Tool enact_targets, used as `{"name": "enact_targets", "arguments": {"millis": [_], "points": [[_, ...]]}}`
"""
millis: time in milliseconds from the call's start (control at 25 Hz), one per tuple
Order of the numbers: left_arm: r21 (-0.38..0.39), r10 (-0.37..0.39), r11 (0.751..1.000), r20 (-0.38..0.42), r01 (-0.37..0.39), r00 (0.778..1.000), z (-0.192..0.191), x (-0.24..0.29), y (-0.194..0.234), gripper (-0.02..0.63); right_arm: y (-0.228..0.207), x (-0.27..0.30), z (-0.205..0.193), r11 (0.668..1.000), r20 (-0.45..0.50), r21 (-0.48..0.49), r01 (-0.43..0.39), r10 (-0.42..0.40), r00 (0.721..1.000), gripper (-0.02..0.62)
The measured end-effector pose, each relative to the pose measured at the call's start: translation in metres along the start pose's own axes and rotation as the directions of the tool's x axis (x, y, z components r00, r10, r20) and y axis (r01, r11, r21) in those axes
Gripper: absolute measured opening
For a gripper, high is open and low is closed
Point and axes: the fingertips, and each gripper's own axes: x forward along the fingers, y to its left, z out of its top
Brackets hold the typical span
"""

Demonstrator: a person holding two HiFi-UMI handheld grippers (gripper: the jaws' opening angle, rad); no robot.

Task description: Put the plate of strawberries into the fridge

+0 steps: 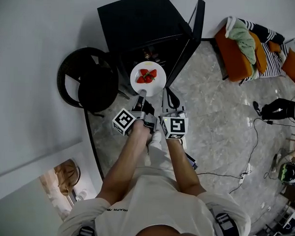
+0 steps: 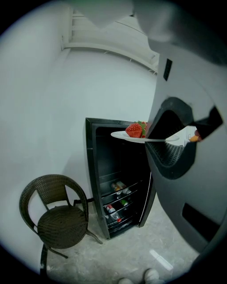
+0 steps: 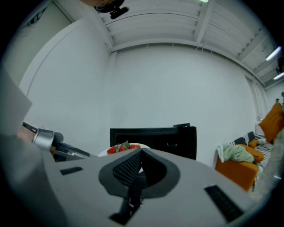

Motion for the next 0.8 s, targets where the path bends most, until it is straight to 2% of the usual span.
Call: {"name": "enact_targets", "arguments": {"millis": [280,800], "points": [[0.011,0.018,1.000,0.003,-0.018,1.000,0.005,0.017,0.019,0.011,-0.008,0.016,-0.014,1.000,0.003,0.007,0.002,-0.002,1.000,0.012],[-0.017,0.017,1.000,0.009,-0.017,1.000,0.013,0.041,0.052,0.011,-0.016,0.041,-0.048,1.000,-0.002,0.021,-0.010,0.010,1.000,0.012]]}}
